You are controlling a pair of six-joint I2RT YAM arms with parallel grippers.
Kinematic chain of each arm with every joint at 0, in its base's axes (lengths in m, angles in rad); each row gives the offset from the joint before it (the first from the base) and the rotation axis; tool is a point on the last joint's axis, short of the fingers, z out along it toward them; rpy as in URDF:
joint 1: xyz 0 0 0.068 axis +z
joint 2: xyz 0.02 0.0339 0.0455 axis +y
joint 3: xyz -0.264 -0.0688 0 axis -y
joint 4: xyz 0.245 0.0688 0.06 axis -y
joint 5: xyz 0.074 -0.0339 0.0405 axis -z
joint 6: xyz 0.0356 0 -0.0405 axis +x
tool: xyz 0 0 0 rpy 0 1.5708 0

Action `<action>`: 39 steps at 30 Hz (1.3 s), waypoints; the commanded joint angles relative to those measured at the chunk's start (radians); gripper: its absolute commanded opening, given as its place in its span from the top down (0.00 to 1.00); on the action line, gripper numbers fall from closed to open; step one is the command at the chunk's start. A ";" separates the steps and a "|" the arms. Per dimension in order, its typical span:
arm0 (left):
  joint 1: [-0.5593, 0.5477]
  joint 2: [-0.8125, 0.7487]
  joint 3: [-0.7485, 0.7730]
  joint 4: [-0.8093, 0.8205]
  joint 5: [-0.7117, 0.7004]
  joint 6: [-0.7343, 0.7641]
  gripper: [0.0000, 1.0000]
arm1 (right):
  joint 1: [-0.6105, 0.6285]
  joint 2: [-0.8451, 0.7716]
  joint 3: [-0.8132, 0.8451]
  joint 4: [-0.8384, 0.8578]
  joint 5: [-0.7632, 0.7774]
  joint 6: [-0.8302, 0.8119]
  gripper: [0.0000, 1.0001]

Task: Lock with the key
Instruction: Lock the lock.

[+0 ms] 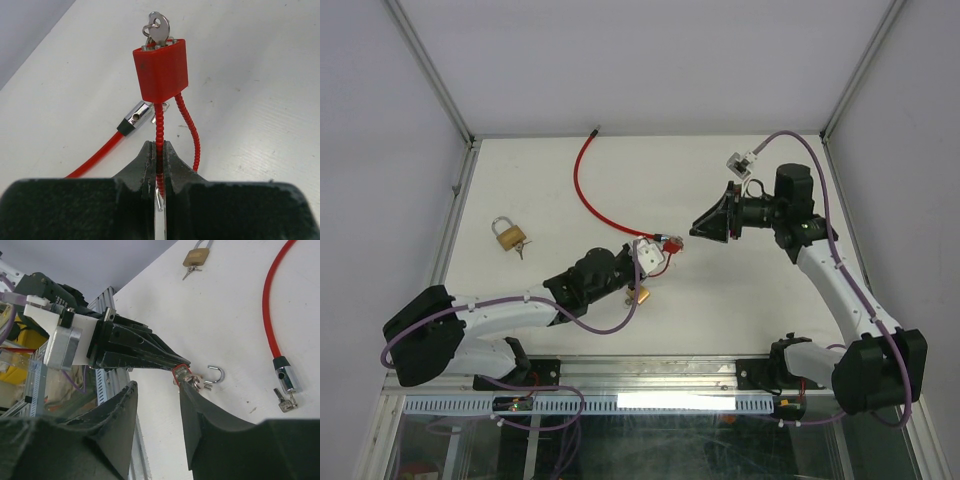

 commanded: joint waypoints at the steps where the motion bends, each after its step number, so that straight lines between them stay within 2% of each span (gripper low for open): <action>1: -0.015 0.008 0.069 0.056 -0.035 0.030 1.00 | 0.020 0.011 0.048 -0.024 0.087 -0.016 0.59; 8: -0.021 0.013 0.077 0.055 -0.040 0.029 1.00 | 0.073 0.050 0.077 -0.106 0.178 -0.093 0.60; 24: -0.025 0.022 0.083 0.056 -0.027 0.026 1.00 | 0.127 0.077 0.076 -0.112 0.229 -0.106 0.69; 33: -0.025 0.016 0.075 0.056 -0.021 0.034 1.00 | 0.129 0.066 0.074 -0.115 0.233 -0.149 0.86; 38: -0.022 -0.008 0.064 0.054 0.008 0.038 1.00 | 0.129 0.056 0.072 -0.133 0.192 -0.245 1.00; 39: -0.020 -0.012 0.063 0.049 0.024 0.037 1.00 | 0.130 0.051 0.067 -0.136 0.171 -0.278 1.00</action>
